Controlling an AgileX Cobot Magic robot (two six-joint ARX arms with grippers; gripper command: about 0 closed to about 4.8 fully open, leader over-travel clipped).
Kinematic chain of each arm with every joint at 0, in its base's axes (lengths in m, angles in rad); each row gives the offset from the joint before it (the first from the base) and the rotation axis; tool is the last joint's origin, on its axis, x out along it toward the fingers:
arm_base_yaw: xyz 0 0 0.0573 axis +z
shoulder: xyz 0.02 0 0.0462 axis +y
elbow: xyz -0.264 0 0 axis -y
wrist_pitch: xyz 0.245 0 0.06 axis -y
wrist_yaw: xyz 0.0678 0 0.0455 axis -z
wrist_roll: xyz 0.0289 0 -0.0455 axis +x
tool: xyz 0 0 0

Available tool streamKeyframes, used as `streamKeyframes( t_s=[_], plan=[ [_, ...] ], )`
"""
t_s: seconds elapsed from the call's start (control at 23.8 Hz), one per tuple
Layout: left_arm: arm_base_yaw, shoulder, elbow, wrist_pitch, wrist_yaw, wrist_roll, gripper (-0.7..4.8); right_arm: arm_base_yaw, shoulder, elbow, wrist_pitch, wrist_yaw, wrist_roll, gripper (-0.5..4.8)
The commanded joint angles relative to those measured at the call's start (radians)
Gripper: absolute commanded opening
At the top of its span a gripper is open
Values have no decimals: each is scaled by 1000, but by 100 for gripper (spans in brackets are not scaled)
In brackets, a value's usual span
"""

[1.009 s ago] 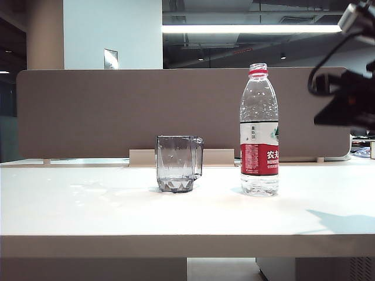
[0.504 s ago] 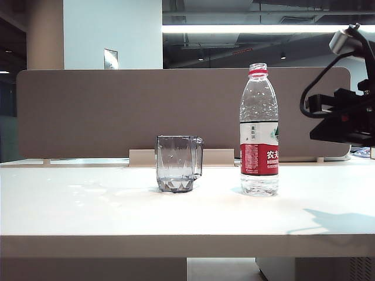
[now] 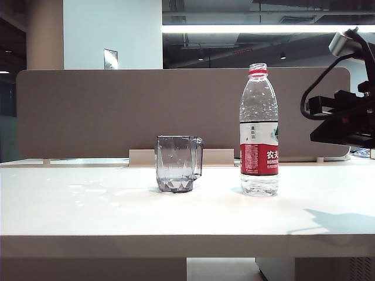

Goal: Pick up the mineral water bottle on the table and pour a little water into the mug.

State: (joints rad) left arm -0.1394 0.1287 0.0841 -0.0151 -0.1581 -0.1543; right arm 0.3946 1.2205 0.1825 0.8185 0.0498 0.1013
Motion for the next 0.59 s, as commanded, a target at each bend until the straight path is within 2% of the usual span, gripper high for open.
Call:
streamKeyframes(
  t_s=[0.04, 0.17, 0.42, 0.59],
  plan=[
    [1, -13, -8, 8, 5, 0, -2, 0, -14, 2, 7, 10, 3, -5],
    [2, -56, -35, 9, 2, 0, -2, 0, -96, 2, -86, 10, 3, -5],
    [2, -92, -56, -8, 5, 0, -2, -30, -408, 2, -324, -6, 3, -5],
    [9, -93, -56, -6, 6, 0, -2, -77, -595, 3, -360, 17, 3, -5]
  ],
)
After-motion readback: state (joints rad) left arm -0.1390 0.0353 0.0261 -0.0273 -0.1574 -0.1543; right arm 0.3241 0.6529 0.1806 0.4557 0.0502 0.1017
